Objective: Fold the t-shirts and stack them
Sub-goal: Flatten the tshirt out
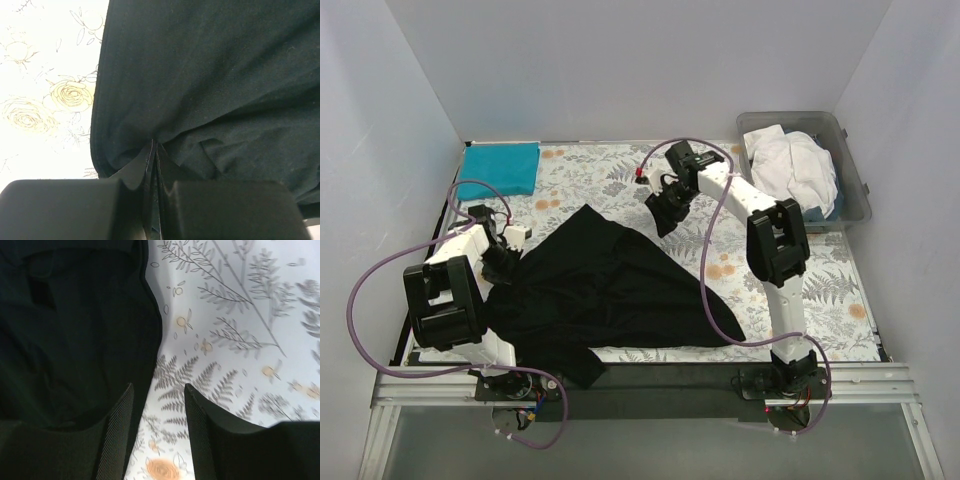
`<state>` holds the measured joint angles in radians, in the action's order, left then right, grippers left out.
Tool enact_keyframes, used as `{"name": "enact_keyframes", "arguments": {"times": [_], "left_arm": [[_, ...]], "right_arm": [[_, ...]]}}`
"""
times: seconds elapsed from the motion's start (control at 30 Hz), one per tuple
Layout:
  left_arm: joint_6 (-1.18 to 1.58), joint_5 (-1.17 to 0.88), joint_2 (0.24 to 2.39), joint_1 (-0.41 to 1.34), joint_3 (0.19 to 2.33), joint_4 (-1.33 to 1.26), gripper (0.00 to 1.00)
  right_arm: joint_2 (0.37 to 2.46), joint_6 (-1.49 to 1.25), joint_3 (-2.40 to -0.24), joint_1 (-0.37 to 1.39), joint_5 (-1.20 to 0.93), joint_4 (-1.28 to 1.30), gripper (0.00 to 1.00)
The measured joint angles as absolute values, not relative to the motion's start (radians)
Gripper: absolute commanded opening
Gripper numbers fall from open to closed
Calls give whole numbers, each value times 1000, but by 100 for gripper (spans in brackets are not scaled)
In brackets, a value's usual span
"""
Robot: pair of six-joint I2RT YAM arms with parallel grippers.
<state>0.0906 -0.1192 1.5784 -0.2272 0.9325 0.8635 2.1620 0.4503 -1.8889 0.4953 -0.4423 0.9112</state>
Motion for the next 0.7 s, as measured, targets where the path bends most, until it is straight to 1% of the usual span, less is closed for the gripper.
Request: {"name": "enact_keyframes", "arguments": {"times": [0.07, 0.1, 0.17, 0.27, 0.37, 0.4, 0.47, 0.5, 0.57, 0.6, 0.63, 0.7], "left_arm": [[93, -120, 1578, -227, 934, 865, 0], [94, -120, 1578, -227, 934, 865, 0], [95, -121, 1578, -227, 934, 868, 0], [99, -124, 1578, -227, 934, 871, 0], [102, -128, 1578, -227, 934, 872, 0], [102, -128, 1578, -227, 934, 872, 0], [105, -130, 1578, -227, 934, 872, 0], [109, -131, 1578, -227, 934, 872, 0], [112, -133, 1578, -227, 934, 872, 0], [113, -134, 1578, -227, 934, 872, 0], [114, -134, 1578, -227, 934, 871, 0], [116, -134, 1578, -227, 934, 871, 0]], "right_arm": [[2205, 428, -1889, 518, -435, 899, 55], [2218, 420, -1890, 525, -429, 892, 60], [2246, 398, -1893, 540, -418, 876, 66], [2266, 381, -1906, 559, -406, 846, 66], [2283, 365, -1921, 578, -399, 809, 64], [2289, 361, -1925, 581, -400, 800, 61], [2304, 348, -1936, 591, -403, 782, 56], [2311, 343, -1942, 594, -408, 776, 45], [2321, 335, -1943, 598, -413, 764, 30], [2326, 332, -1943, 599, -414, 760, 12], [2330, 334, -1943, 601, -414, 757, 2], [2330, 323, -1922, 599, -413, 749, 1]]}}
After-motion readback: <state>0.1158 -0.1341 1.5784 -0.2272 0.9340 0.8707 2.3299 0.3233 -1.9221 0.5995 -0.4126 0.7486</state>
